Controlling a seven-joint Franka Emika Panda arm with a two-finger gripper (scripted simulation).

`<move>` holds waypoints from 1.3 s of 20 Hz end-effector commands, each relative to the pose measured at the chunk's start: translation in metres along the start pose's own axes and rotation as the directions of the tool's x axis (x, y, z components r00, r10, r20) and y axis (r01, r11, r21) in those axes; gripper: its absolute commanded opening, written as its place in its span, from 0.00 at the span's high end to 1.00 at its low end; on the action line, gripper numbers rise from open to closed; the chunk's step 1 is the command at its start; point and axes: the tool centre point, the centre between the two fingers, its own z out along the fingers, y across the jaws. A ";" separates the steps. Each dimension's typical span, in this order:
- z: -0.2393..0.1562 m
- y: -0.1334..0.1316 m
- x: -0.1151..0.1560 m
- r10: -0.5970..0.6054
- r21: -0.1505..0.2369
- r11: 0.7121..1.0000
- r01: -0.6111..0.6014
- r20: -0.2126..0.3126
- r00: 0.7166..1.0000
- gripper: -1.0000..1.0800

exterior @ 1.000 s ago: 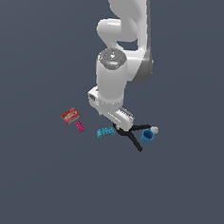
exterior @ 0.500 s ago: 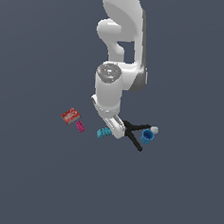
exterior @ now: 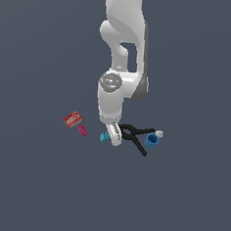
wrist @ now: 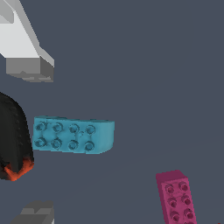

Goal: Pick up a designated object from a clutter of objects.

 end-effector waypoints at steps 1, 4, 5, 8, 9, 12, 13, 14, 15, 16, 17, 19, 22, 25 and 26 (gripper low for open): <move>0.005 0.002 0.001 0.035 0.001 0.999 -0.035 -0.002 0.999 0.04; 0.009 0.003 0.001 0.060 0.002 0.998 -0.060 -0.004 0.998 0.04; 0.009 0.004 0.001 0.066 0.002 0.998 -0.066 -0.004 0.998 0.04; 0.011 0.004 0.001 0.072 0.002 0.997 -0.072 -0.004 0.997 0.04; 0.010 0.004 0.001 0.068 0.002 0.998 -0.068 -0.004 0.998 0.04; 0.013 0.004 0.001 0.068 0.002 0.998 -0.068 -0.004 0.998 0.04; 0.015 0.004 0.001 0.068 0.002 0.998 -0.068 -0.004 0.998 0.04; 0.017 0.004 0.001 0.068 0.002 0.998 -0.068 -0.004 0.998 0.04; 0.021 0.004 0.001 0.069 0.002 0.998 -0.069 -0.004 0.998 0.04; 0.024 0.005 0.001 0.069 0.002 0.998 -0.069 -0.004 0.998 0.04; 0.029 0.005 0.001 0.070 0.002 0.998 -0.070 -0.004 0.998 0.04; 0.039 0.005 0.001 0.071 0.002 0.997 -0.071 -0.004 0.997 0.04; 0.051 0.005 0.001 0.072 0.002 0.997 -0.072 -0.004 0.997 0.04; 0.058 0.005 0.001 0.072 0.002 0.997 -0.072 -0.004 0.997 0.04; 0.060 0.005 0.001 0.073 0.002 0.997 -0.073 -0.004 0.997 0.04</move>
